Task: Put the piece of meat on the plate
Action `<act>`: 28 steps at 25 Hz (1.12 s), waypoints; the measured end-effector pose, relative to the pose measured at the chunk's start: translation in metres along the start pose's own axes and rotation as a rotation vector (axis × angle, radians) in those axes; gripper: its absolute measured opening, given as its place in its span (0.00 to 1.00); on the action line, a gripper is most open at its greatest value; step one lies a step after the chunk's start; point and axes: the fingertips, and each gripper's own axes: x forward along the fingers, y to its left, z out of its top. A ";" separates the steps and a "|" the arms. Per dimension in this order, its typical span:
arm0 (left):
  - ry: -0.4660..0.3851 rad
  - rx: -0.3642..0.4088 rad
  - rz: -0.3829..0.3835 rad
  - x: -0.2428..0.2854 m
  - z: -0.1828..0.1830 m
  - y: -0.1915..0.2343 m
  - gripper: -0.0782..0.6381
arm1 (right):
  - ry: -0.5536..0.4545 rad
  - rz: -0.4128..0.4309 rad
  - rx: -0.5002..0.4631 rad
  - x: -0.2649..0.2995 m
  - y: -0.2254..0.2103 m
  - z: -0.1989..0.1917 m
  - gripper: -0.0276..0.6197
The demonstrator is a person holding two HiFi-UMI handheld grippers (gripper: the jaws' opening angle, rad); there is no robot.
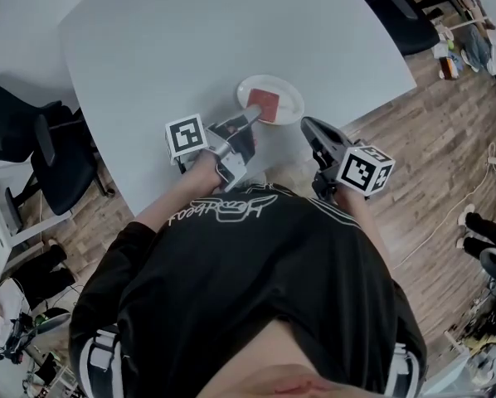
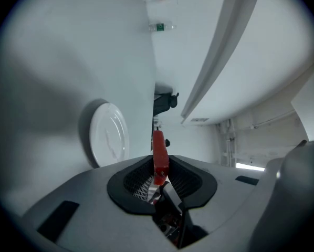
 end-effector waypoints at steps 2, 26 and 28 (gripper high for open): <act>0.007 -0.016 0.043 0.003 0.000 0.009 0.23 | 0.005 -0.003 0.006 0.002 -0.004 -0.001 0.06; 0.083 0.122 0.248 0.026 0.013 0.083 0.23 | 0.001 -0.055 0.091 0.001 -0.032 -0.019 0.06; 0.081 0.144 0.255 0.026 0.014 0.083 0.23 | 0.003 -0.056 0.096 0.002 -0.032 -0.020 0.06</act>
